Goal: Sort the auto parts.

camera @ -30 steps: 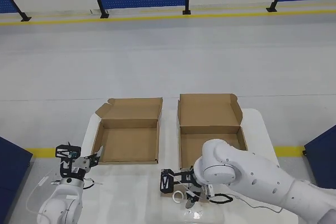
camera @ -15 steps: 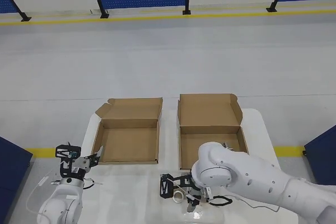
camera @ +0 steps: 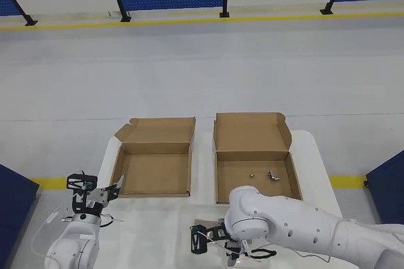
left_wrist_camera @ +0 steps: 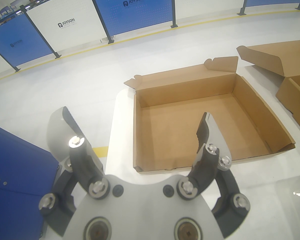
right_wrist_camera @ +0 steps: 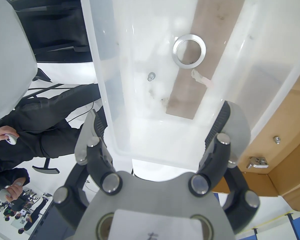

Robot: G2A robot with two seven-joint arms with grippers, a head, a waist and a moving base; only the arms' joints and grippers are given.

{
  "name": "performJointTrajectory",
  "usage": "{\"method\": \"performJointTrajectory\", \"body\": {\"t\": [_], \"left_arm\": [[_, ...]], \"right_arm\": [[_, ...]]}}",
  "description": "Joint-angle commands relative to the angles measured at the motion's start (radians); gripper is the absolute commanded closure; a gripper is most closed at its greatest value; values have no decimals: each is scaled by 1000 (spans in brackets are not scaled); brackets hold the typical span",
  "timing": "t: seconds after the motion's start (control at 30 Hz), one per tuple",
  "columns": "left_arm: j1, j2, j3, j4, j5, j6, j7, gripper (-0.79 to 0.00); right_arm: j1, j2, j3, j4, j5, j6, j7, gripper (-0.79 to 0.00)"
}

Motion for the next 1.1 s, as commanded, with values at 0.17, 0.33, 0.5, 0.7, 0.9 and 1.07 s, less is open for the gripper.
{"method": "performJointTrajectory", "body": {"t": [0.17, 0.33, 0.5, 0.7, 0.9, 1.07], "left_arm": [[0, 0, 0, 0, 0, 0, 0, -785], [0, 0, 0, 0, 0, 0, 0, -785], [0, 0, 0, 0, 0, 0, 0, -785], [0, 0, 0, 0, 0, 0, 0, -785], [0, 0, 0, 0, 0, 0, 0, -785], [0, 0, 0, 0, 0, 0, 0, -785]], "right_arm": [[-31, -17, -29, 16, -96, 47, -11, -785], [-51, -25, -35, 18, -158, 90, -13, -785], [-68, -28, -19, 14, -153, 78, -49, -785], [-69, -18, 19, -37, -122, 62, -28, -785], [-50, 2, 71, -91, -155, 90, 38, -785], [-36, 12, 53, -81, -205, 87, 38, -785]]}}
